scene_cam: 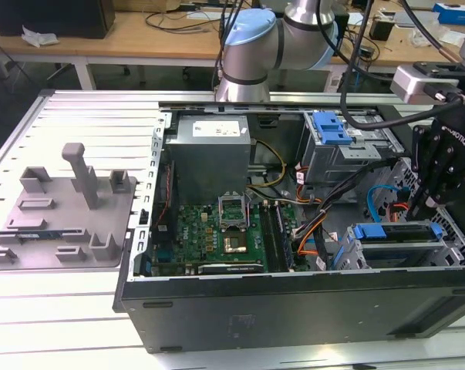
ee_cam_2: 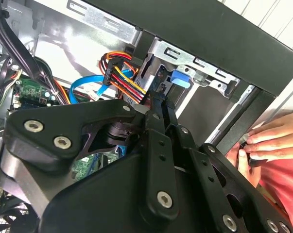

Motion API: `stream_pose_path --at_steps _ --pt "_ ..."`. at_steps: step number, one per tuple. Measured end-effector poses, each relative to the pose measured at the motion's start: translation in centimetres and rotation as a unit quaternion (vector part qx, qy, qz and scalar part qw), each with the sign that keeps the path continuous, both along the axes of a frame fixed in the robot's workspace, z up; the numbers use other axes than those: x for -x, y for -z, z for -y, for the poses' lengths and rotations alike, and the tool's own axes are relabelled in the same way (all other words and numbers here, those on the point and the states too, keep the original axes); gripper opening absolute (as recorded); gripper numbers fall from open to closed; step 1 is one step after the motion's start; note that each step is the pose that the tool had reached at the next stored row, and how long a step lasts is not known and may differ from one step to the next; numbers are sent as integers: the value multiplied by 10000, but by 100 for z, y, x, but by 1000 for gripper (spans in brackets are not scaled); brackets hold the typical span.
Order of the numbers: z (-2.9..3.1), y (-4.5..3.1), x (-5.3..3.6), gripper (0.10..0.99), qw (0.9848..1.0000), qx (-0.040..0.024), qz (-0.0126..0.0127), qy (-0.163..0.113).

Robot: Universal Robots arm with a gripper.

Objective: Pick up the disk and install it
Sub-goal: 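Insert the first disk wire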

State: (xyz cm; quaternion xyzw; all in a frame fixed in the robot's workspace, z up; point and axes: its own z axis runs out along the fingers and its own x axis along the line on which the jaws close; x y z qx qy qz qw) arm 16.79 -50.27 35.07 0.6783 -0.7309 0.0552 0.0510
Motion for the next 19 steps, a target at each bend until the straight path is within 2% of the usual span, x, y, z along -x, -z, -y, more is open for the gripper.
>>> stream_pose_path --at_steps 10,14,19 --pt "23 5 3 169 10000 1 0 19" --pt "23 6 3 169 9999 0 0 168" --pt "23 6 3 169 9998 0 0 185"
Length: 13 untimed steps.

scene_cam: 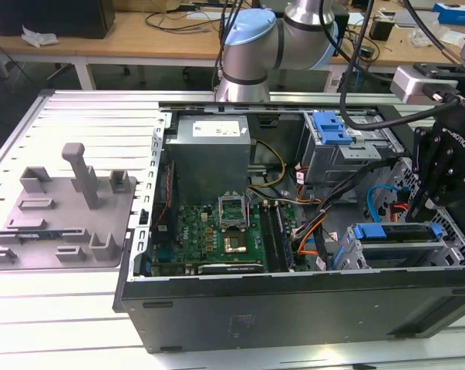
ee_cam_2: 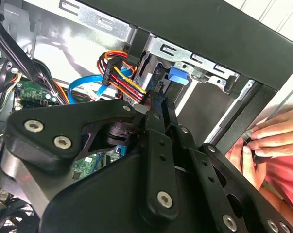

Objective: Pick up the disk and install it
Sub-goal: 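Insert the first disk wire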

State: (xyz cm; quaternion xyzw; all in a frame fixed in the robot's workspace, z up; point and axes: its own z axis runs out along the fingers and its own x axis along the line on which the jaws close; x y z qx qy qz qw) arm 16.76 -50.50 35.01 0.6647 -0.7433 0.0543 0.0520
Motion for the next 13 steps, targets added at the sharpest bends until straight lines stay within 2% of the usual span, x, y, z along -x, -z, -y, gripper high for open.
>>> stream_pose_path --at_steps 13 --pt "22 5 -10 169 10000 0 0 0"
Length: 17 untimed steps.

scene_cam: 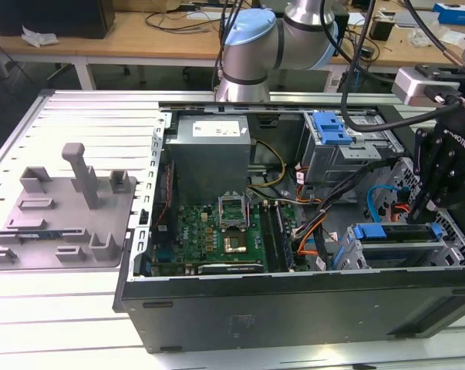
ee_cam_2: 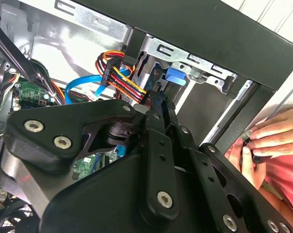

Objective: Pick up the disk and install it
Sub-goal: 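Insert the first disk wire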

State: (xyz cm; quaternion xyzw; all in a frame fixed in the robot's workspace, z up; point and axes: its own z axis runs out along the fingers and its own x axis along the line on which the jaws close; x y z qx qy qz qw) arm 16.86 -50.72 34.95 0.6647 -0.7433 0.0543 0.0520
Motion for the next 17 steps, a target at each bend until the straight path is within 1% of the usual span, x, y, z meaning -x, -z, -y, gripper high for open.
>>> stream_pose_path --at_steps 3,5,8,9,11,17 --pt "1 1 0 169 10000 -1 0 0" --pt "5 1 0 169 10000 -13 0 0" --pt "12 1 0 169 10000 -69 0 0" --pt "16 1 0 169 9999 -102 0 0" --pt "21 1 0 169 9999 -124 0 0" --pt "25 1 0 169 9999 -126 0 0"
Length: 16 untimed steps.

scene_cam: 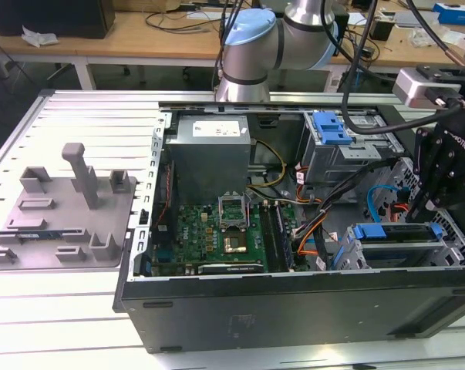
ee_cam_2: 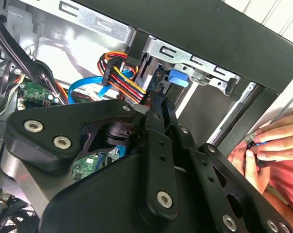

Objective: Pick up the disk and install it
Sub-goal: 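Insert the first disk wire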

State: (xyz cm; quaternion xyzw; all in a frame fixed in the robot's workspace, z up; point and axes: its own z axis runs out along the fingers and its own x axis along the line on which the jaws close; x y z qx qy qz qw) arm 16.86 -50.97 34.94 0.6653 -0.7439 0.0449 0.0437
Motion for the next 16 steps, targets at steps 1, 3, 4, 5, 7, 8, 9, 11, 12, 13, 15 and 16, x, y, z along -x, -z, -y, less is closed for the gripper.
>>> stream_pose_path --at_steps 1,3,4,5,7,8,9,11,12,13,15,16 --pt "2 0 0 169 10000 0 0 0" --pt "5 0 0 169 10000 0 0 0" --pt "9 0 0 169 10000 0 0 0" --pt "13 0 0 169 10000 0 0 0" --pt "20 0 0 169 10000 0 0 0" --pt "23 0 0 169 10000 0 0 0" --pt "27 1 0 169 10000 -1 0 0" --pt "36 0 0 169 10000 0 0 0" --pt "39 0 0 169 10000 0 0 0" --pt "40 0 0 169 10000 0 0 0" --pt "41 0 0 169 10000 0 0 0" --pt "42 0 0 169 10000 0 0 0"
